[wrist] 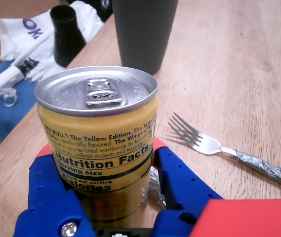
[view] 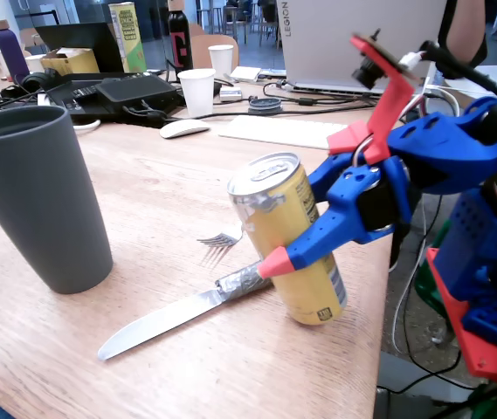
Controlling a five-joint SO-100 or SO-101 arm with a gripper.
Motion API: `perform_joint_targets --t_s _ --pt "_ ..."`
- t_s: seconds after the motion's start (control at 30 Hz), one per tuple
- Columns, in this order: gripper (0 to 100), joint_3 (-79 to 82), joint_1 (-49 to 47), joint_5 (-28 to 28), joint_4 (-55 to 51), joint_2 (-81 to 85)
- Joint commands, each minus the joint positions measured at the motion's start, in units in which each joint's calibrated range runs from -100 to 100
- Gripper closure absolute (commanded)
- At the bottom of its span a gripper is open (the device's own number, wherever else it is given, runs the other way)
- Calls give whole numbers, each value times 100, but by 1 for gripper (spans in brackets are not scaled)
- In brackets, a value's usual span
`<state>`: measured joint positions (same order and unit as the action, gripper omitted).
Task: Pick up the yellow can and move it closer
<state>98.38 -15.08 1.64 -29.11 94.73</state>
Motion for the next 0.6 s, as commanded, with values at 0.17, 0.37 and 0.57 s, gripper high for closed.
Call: perform_joint_targets --t_s 0.17,0.37,0.57 --pt "86 11 205 29 29 236" --pt "86 11 797 29 29 236" --pt "86 2 831 29 29 236"
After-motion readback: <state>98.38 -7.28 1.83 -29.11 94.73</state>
